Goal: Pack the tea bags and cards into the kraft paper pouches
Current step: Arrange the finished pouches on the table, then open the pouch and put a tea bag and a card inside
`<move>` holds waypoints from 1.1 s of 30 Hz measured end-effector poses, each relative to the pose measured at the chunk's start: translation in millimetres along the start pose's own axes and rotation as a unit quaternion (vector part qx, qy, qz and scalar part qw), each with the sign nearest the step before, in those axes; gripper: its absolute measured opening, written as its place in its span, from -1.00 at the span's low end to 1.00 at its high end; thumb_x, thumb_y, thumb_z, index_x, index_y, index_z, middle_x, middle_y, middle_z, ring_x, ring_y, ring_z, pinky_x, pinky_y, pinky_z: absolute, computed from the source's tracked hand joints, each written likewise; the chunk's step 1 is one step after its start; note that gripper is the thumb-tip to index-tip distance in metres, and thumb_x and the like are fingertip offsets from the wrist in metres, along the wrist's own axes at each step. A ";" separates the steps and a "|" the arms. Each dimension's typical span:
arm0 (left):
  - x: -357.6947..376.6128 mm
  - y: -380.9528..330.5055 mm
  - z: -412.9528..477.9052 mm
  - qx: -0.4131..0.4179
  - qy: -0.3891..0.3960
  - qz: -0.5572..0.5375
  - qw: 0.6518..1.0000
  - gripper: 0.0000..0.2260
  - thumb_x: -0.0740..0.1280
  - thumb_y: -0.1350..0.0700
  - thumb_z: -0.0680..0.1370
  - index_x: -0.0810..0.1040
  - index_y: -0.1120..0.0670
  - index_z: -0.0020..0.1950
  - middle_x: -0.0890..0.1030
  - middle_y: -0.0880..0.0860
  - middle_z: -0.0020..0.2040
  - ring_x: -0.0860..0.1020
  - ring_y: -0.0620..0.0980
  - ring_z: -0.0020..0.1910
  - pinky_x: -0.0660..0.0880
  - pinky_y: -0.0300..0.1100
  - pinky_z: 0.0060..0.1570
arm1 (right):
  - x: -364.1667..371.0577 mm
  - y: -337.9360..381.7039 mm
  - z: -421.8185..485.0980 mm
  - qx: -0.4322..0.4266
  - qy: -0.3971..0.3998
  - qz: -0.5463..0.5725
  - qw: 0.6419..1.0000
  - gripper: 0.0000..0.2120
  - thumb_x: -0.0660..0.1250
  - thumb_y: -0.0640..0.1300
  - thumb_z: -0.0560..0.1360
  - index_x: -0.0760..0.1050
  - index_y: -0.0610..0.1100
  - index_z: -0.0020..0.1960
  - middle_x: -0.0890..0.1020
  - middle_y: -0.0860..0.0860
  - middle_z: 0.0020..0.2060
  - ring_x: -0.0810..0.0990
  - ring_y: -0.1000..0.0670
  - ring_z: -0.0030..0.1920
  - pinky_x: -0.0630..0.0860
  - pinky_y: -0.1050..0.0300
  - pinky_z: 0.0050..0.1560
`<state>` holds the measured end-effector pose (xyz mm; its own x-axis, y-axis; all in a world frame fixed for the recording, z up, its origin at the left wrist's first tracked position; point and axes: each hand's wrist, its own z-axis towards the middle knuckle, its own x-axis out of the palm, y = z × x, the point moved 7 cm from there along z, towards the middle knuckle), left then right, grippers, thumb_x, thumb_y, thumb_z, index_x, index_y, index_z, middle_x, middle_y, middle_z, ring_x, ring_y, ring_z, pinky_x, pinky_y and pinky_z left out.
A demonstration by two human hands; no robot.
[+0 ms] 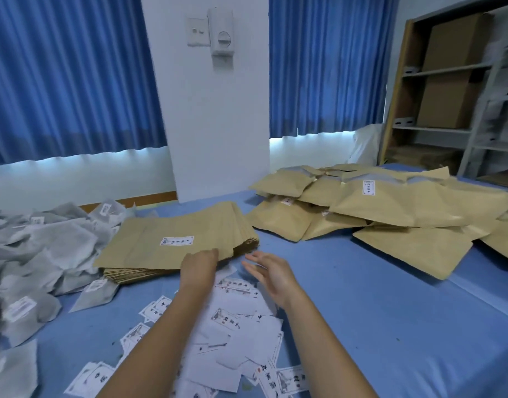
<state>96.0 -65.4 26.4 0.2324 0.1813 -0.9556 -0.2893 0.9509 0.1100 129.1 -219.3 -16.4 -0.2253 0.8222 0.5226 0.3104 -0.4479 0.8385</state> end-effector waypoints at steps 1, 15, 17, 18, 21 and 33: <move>-5.2 4.5 -6.3 0.001 -0.015 -0.010 1.000 -0.76 0.18 0.22 0.57 0.46 0.03 0.20 0.61 0.04 0.07 0.58 0.08 0.04 0.39 -0.15 -0.10 | 9.2 -3.7 -0.7 0.004 -0.001 -0.004 1.000 -0.70 0.12 -0.33 0.62 0.33 -0.46 0.31 0.52 -0.35 0.21 0.57 -0.24 0.17 0.50 0.06 0.19; -16.4 109.9 -104.6 0.051 -0.129 -0.379 0.915 -0.80 0.35 0.27 0.51 0.68 0.11 0.09 0.61 -0.08 0.13 0.54 -0.14 0.14 0.30 -0.49 0.16 | 115.1 -95.0 -22.3 0.089 0.094 0.089 0.988 -0.79 0.10 -0.35 0.63 0.45 -0.31 0.19 0.61 -0.21 0.06 0.61 -0.10 0.01 0.60 0.09 -0.10; -11.4 100.9 -101.5 0.070 -0.091 -0.393 0.912 -0.76 0.43 0.11 0.48 0.65 0.05 0.15 0.56 -0.18 0.15 0.50 -0.26 0.15 0.26 -0.59 0.11 | 122.4 -104.4 -24.3 0.110 0.102 0.070 0.986 -0.80 0.11 -0.33 0.63 0.49 -0.36 0.06 0.64 -0.24 -0.08 0.65 -0.10 -0.12 0.62 0.13 -0.22; -9.4 98.5 -99.9 0.077 -0.078 -0.398 0.911 -0.73 0.46 0.09 0.45 0.65 0.05 0.15 0.57 -0.18 0.14 0.50 -0.27 0.13 0.27 -0.61 0.08 | 124.8 -107.5 -25.5 0.118 0.108 0.064 0.985 -0.79 0.11 -0.33 0.63 0.50 -0.39 0.02 0.65 -0.24 -0.16 0.66 -0.08 -0.21 0.60 0.16 -0.31; -7.0 99.4 -96.5 0.076 -0.061 -0.409 0.907 -0.72 0.50 0.12 0.41 0.67 0.06 0.11 0.62 -0.15 0.10 0.54 -0.28 0.05 0.34 -0.55 0.05 | 130.2 -110.6 -29.9 0.130 0.139 0.058 0.980 -0.76 0.09 -0.35 0.62 0.48 -0.45 -0.03 0.63 -0.24 -0.26 0.63 -0.04 -0.34 0.47 0.26 -0.44; 1.4 109.0 -100.8 -0.025 -0.051 -0.397 0.916 -0.66 0.35 0.12 0.45 0.59 0.01 0.22 0.62 -0.08 0.06 0.55 -0.10 0.05 0.43 -0.29 -0.02 | 142.0 -107.2 -40.7 0.090 0.244 -0.014 0.965 -0.80 0.12 -0.46 0.55 0.51 -0.36 0.05 0.67 -0.19 -0.09 0.65 -0.05 0.00 0.57 0.16 0.07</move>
<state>-28.8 13.2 9.5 0.4726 -0.5383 -0.6977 -0.0333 0.7802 -0.6246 26.2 -68.7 -25.7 -0.6313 0.5500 0.5468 0.4425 -0.3236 0.8364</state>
